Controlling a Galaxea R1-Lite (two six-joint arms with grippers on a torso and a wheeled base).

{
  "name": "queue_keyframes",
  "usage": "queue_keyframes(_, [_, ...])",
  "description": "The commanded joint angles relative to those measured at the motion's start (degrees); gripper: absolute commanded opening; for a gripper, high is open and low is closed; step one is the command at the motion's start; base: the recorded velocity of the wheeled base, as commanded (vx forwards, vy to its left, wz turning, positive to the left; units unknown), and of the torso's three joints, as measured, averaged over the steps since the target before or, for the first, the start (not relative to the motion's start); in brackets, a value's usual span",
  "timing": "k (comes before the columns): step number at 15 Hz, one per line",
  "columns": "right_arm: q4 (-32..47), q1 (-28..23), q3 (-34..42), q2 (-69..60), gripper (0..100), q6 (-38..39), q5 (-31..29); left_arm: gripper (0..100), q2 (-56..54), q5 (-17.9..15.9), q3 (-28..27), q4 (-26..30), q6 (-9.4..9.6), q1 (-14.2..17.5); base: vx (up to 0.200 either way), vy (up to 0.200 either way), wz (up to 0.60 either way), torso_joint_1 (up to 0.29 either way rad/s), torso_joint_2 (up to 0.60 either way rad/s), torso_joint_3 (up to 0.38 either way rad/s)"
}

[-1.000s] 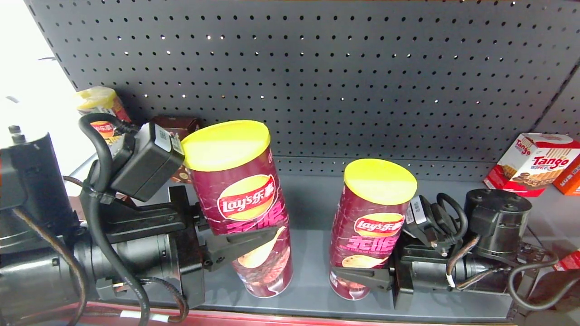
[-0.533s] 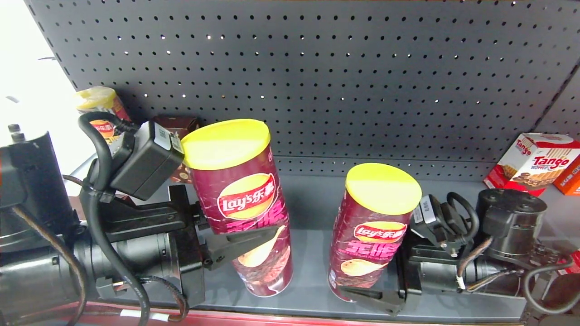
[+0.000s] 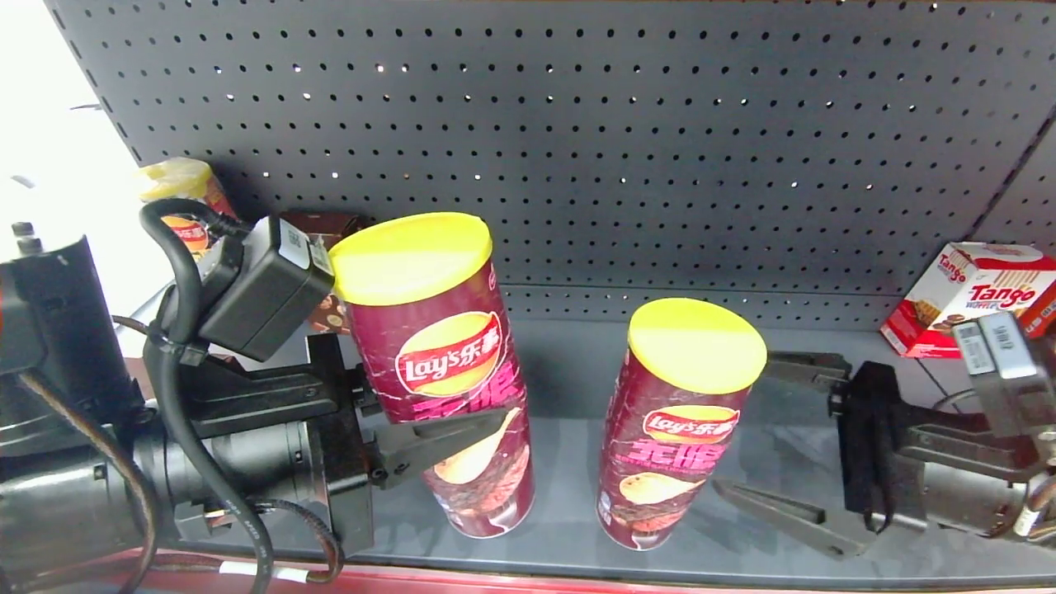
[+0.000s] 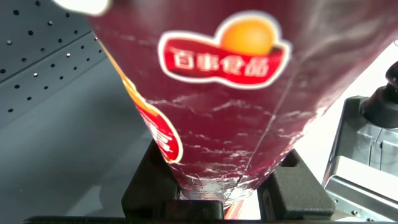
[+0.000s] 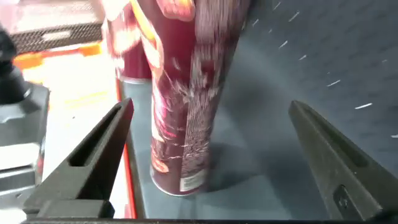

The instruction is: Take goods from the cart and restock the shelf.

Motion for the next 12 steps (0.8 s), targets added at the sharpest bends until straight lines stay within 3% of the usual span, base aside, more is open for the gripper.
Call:
queue_keyframes(1, [2.35,-4.56,0.59,-10.88,100,-0.01,-0.06,0,-0.04,0.01,-0.03,-0.01,0.01,0.01,0.0,0.0,0.0,0.0,0.0,0.0])
queue_keyframes(2, [10.87,-10.1,1.38,-21.42,100,0.08,-4.89,0,-0.04,0.01,-0.03,-0.01,0.01,0.01,0.0,0.0,0.0,0.0,0.0,0.0])
queue_keyframes(3, [13.69,-10.63,1.82,-24.85,100,0.25,-7.8,0,-0.04,0.01,-0.03,-0.1,0.01,0.01,0.0,0.0,0.0,0.0,0.0,0.0])
queue_keyframes(4, [20.28,-10.89,3.23,-33.02,100,0.69,-15.53,0,-0.04,0.01,-0.21,-0.1,0.1,0.01,0.0,0.0,0.0,0.0,0.0,0.0])
queue_keyframes(5, [23.44,-10.89,4.02,-36.8,100,1.13,-19.05,0,-0.04,0.01,-0.29,-0.1,0.1,0.01,0.0,0.0,0.0,0.0,0.0,0.0])
queue_keyframes(6, [31.61,-10.89,5.6,-46.38,100,1.75,-26.87,0,-0.39,0.01,-0.21,-0.1,0.1,0.01,0.0,0.0,0.0,0.0,0.0,0.0])
queue_keyframes(7, [38.38,-10.89,6.48,-53.24,100,1.75,-30.82,0,-1.18,0.01,-0.03,-0.1,0.1,0.01,0.0,0.0,0.0,0.0,0.0,0.0])
queue_keyframes(8, [42.78,-11.07,6.75,-57.37,100,1.84,-32.67,0,-1.36,0.01,0.14,-0.1,0.1,0.01,0.0,0.0,0.0,0.0,0.0,0.0])
queue_keyframes(10, [60.62,-11.51,6.83,-72.14,100,4.65,-38.73,0,-2.5,-0.08,0.41,-0.1,0.19,0.01,0.0,0.0,0.0,0.0,0.0,0.0])
queue_keyframes(12, [67.91,-10.71,7.89,-79.17,100,6.41,-43.04,0,-3.29,-0.17,0.85,-0.01,0.19,0.01,0.0,0.0,0.0,0.0,0.0,0.0])
